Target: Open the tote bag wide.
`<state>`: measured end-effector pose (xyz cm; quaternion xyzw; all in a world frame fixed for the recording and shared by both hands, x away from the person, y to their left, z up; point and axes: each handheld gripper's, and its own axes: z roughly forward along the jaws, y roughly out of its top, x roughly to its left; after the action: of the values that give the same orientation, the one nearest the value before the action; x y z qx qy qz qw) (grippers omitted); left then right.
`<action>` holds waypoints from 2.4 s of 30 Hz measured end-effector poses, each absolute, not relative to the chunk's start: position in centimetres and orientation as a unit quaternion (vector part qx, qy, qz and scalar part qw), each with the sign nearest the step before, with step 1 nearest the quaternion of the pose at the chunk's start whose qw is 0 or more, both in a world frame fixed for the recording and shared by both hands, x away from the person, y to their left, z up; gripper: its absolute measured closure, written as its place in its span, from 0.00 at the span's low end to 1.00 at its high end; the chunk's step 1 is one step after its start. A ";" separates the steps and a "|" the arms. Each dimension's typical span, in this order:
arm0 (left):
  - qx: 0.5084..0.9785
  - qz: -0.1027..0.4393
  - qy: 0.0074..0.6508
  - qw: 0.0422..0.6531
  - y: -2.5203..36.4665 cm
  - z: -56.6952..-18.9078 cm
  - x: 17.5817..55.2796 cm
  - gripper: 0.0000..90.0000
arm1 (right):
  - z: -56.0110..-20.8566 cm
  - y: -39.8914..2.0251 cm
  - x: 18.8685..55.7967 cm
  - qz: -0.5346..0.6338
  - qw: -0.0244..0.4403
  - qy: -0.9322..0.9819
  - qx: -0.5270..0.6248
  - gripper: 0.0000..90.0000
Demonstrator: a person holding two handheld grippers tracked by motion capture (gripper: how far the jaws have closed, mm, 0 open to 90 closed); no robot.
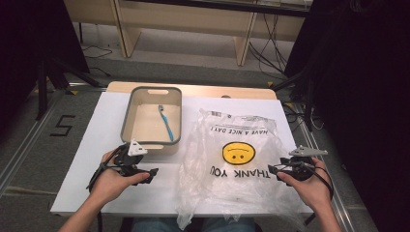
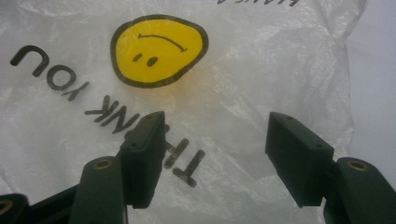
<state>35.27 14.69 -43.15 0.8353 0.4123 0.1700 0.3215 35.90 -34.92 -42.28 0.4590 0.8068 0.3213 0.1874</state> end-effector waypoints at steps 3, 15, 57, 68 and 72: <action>0.836 0.171 0.409 0.323 14.4 -43.1 35.3 0.23 | -42.2 -34.9 36.0 0.318 0.187 0.807 0.462 0.43; 0.836 0.109 0.392 0.368 11.6 -42.4 34.9 0.26 | -41.9 -35.4 36.8 0.273 0.195 0.807 0.486 0.42; 0.897 0.084 0.358 0.245 4.0 -47.0 36.1 0.70 | -45.4 -37.3 37.9 0.163 0.125 0.811 0.548 0.75; 0.902 0.102 0.342 0.242 3.7 -47.1 36.3 0.98 | -45.5 -37.3 37.7 0.168 0.108 0.806 0.557 1.00; 0.901 0.118 0.337 0.248 3.6 -46.9 36.5 0.99 | -45.5 -37.3 37.7 0.174 0.103 0.802 0.563 1.00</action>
<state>36.51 3.62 -46.92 0.9005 0.3369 0.1180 0.2483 37.65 -37.30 -45.47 0.5626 0.8017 0.1735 0.1029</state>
